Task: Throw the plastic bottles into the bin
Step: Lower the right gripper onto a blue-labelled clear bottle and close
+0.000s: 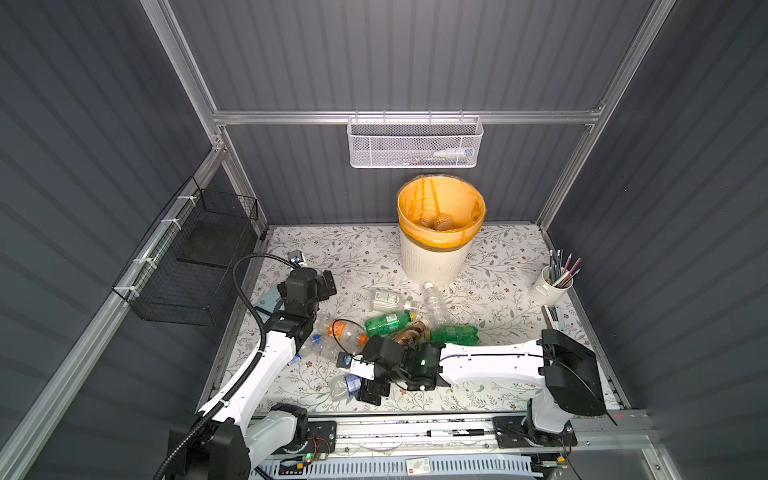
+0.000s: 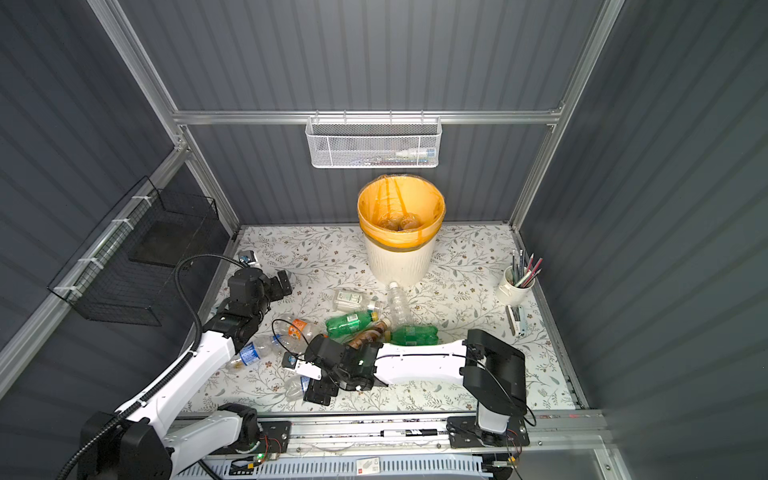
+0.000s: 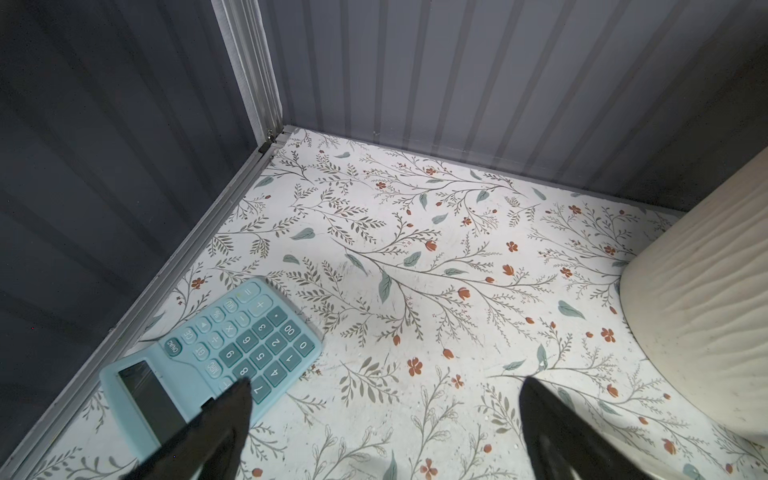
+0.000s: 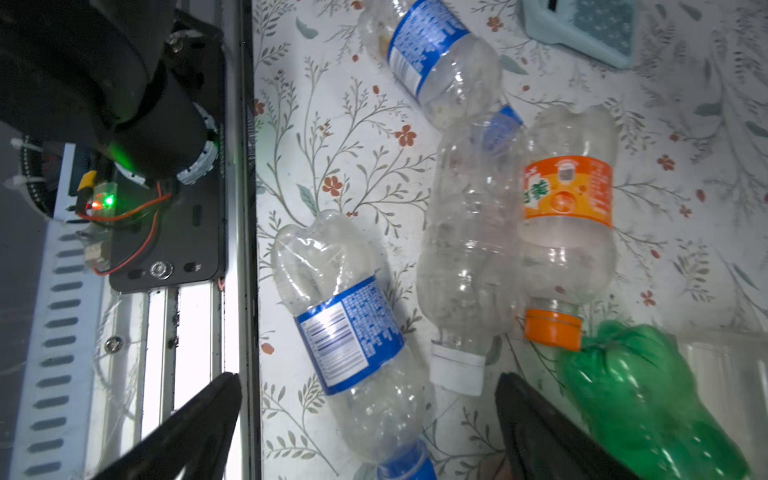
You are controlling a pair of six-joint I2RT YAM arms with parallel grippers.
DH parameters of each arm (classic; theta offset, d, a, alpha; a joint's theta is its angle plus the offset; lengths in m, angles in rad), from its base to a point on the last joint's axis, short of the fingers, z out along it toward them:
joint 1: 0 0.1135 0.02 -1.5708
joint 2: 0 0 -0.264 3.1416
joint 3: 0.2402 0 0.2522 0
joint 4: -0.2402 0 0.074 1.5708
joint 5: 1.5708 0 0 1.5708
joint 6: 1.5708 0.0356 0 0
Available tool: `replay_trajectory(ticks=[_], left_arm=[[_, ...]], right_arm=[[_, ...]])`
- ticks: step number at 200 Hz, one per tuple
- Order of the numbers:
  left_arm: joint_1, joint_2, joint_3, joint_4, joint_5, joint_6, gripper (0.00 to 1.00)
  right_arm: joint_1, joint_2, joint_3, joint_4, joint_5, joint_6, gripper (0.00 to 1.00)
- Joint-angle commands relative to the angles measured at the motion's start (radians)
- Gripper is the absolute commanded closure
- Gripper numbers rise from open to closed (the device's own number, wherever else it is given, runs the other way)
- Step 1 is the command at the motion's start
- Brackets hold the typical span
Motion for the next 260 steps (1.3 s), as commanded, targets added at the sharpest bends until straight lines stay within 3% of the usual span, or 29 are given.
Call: replay_trajectory(ticks=[1,97,159,216,260], left_arm=[[0.007,-0.026,0.003,-0.016,-0.021,-0.017,0.00],[0.008,-0.036,-0.005,-0.022,-0.005,-0.032,0.00],[0.008,-0.050,-0.011,-0.027,-0.009,-0.034,0.00],[0.008,-0.056,-0.016,-0.029,-0.002,-0.040,0.00],[0.009,-0.072,-0.036,-0.018,0.021,-0.036,0.00]], right_arm=[[0.014,0.045,0.050,-0.062,-0.026,-0.065,0.05],[0.020,0.240,0.192,-0.166,-0.001,-0.135,0.11],[0.020,0.271,0.200,-0.176,-0.001,-0.145,0.36],[0.014,0.181,0.153,-0.123,0.042,-0.069,0.54],[-0.054,-0.079,-0.006,-0.047,0.175,0.046,0.57]])
